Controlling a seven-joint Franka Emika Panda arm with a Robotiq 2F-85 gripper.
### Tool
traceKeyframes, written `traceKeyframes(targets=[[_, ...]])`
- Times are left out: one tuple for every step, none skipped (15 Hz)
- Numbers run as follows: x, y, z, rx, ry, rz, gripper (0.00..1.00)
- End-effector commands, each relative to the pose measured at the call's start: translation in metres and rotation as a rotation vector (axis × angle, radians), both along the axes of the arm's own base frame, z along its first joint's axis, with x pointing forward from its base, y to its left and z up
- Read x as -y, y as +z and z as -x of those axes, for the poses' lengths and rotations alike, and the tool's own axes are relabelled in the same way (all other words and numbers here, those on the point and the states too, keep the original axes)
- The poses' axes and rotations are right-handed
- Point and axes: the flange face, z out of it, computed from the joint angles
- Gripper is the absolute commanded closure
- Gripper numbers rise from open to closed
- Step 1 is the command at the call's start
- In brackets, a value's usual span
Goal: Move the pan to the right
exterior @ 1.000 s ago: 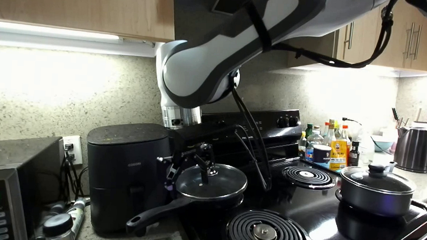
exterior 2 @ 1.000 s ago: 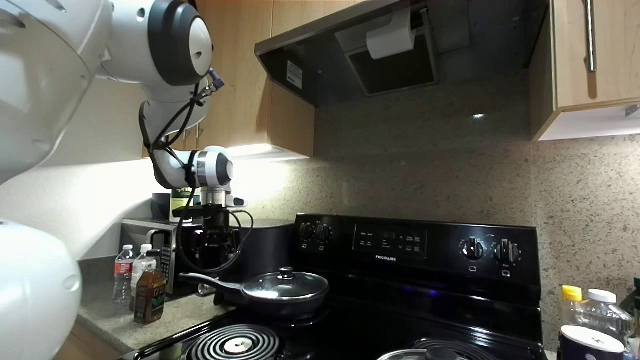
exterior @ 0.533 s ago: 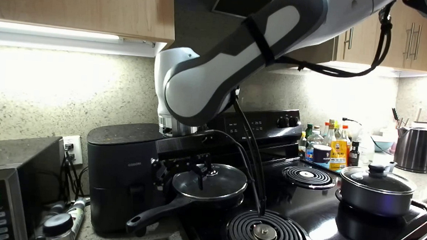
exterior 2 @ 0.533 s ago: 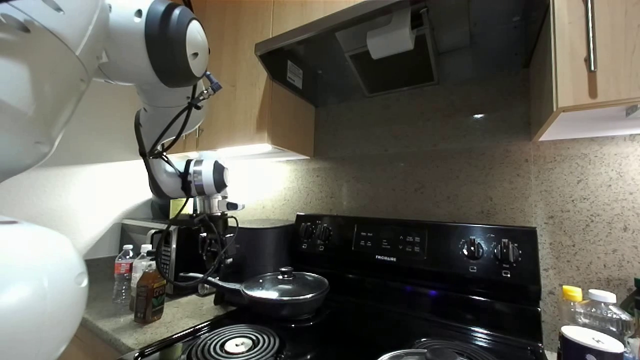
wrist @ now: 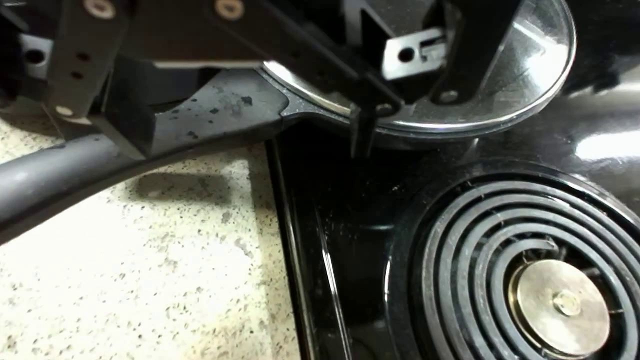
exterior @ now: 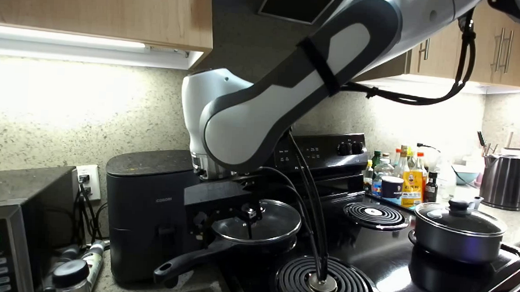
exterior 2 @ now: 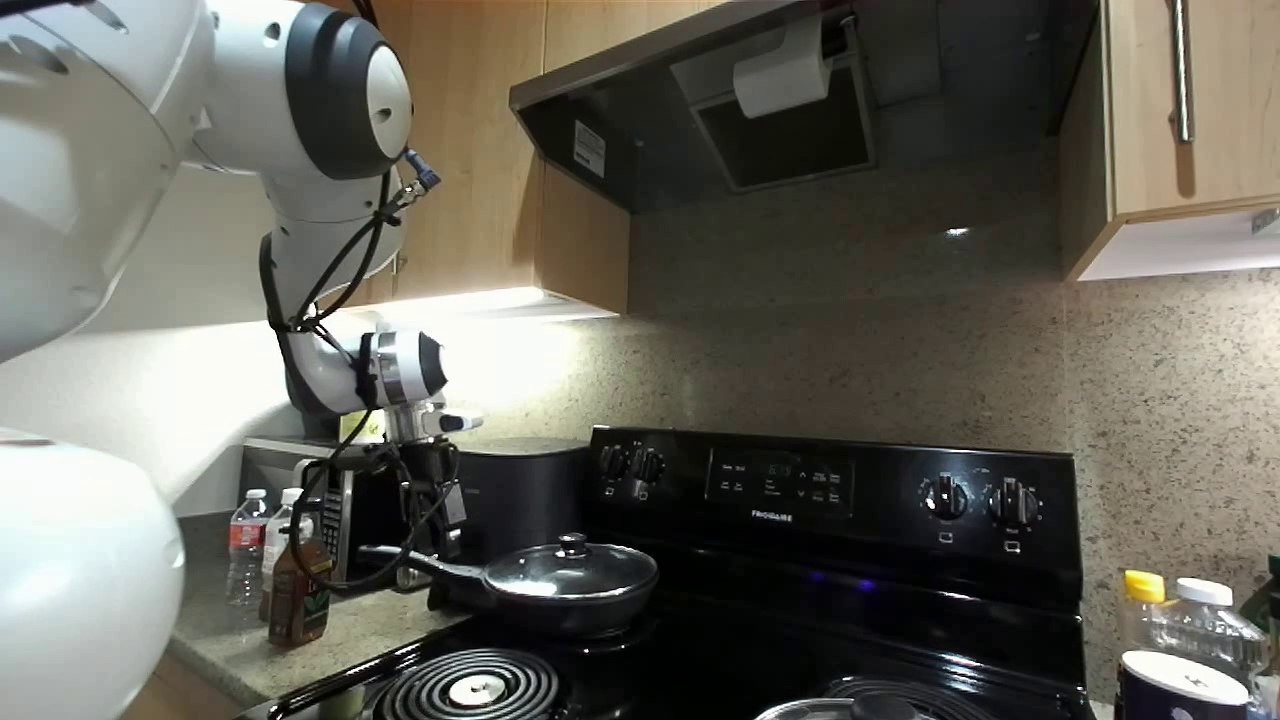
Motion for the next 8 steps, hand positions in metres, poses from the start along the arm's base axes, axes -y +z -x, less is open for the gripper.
traceKeyframes(targets=[[-0.005,-0.013,-0.013,0.131,-0.134,0.013,0.0],[-0.006,-0.014,-0.017,0.173,-0.167,0.015,0.0],[-0.006,-0.016,-0.02,0.213,-0.201,0.017,0.0],[-0.007,-0.016,-0.022,0.251,-0.239,0.016,0.0],[-0.006,-0.015,-0.024,0.284,-0.283,0.013,0.0],[-0.005,-0.014,-0.027,0.319,-0.324,0.018,0.0],[-0.004,-0.016,-0.023,0.249,-0.263,0.023,0.0],[-0.004,-0.015,-0.025,0.272,-0.29,0.026,0.0]])
